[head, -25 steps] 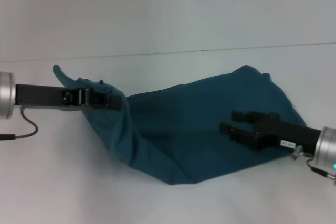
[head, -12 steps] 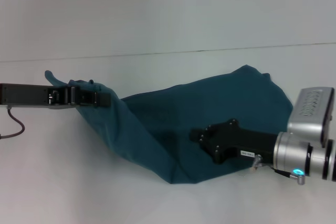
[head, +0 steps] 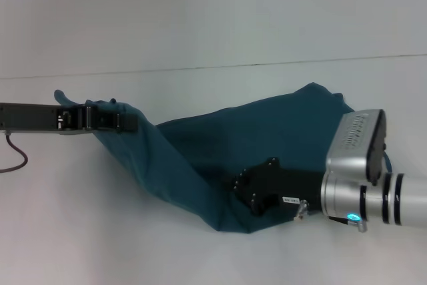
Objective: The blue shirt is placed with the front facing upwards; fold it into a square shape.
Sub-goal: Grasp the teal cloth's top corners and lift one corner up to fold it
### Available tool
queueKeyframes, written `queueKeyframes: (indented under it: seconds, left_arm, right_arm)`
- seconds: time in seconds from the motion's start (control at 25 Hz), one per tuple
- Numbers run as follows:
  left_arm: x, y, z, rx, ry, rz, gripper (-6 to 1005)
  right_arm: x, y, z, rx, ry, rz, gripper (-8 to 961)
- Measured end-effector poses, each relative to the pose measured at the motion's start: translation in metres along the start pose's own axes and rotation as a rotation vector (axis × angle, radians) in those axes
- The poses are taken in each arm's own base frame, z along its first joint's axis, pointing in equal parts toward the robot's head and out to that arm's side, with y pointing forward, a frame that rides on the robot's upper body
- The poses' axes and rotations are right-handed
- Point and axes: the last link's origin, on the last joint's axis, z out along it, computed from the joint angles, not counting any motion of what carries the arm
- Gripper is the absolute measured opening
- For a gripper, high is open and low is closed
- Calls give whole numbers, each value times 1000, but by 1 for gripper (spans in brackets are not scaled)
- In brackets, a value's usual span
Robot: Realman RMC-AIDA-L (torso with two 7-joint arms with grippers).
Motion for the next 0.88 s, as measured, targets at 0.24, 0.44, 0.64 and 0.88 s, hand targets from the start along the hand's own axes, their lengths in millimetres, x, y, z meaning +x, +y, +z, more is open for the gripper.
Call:
queueKeyframes:
  seconds: [0.24, 0.44, 0.64, 0.88]
  left_arm:
    - [2, 0, -3, -3, 4, 5, 32]
    - [2, 0, -4, -2, 5, 9, 33]
    - [3, 1, -6, -6, 1, 21, 32]
    - [7, 2, -8, -9, 5, 33, 33]
  right_arm:
    - [-4, 4, 14, -24, 44, -36, 6]
    - [-7, 10, 28, -45, 74, -69, 7]
    - [-11, 16, 35, -69, 82, -83, 7]
    - [-19, 23, 45, -106, 84, -92, 7]
